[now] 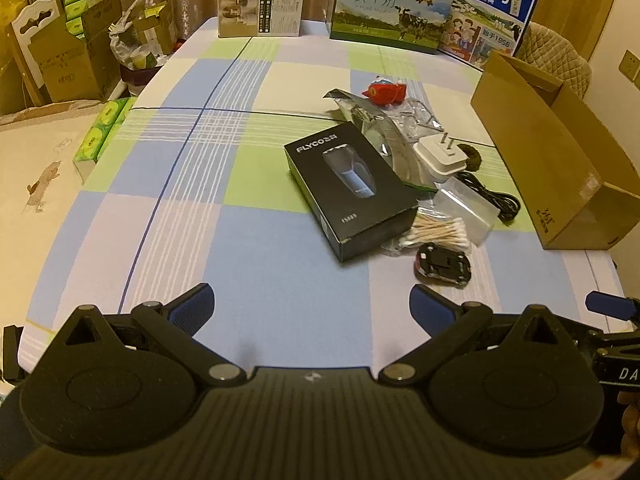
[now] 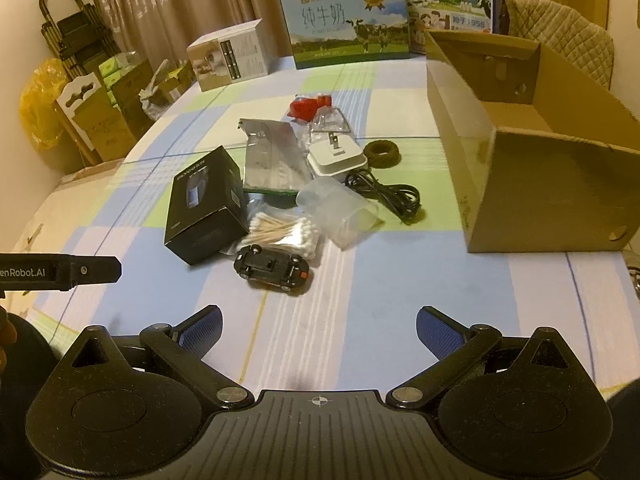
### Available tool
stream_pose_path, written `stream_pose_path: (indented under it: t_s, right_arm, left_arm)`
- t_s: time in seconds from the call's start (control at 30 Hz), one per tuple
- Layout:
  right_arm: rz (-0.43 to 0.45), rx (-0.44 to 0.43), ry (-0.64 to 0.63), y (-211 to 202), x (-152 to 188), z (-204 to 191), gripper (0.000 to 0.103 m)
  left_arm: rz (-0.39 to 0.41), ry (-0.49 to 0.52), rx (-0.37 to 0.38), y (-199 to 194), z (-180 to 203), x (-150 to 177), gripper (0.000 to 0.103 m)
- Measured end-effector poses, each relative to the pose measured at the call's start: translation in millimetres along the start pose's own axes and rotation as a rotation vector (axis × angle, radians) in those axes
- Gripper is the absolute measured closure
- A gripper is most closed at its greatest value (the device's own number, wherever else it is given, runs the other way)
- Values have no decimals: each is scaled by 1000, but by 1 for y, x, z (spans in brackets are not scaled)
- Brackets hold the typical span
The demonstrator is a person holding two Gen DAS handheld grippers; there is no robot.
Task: Organize objects
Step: 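Move the right tool toward the black toy car and grasp it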
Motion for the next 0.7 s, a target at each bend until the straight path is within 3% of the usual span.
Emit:
stream_pose_path:
  t_s: [0.3, 0.4, 0.7]
  right_arm:
    - [-14, -19, 6, 32, -8, -7, 3]
    - [-20, -33, 4, 43, -10, -14, 11]
    - [-47, -38, 92, 81, -12, -26, 21]
  left_arm:
    - [-2, 4, -8, 22, -11, -13, 1]
    - [-5, 0, -8, 30, -15, -18, 1]
    - [-7, -25, -4, 46, -24, -26, 1]
Point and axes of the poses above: each gripper's, at about its wrist camera, not at the fingertips, and y roughly the way its jaws point, z to its right, x to its underside, the point moved 10 cm from there along y, roughly the way its jaws point, and after that the axes turned 10 degrees about y, right-handed, at the moved point
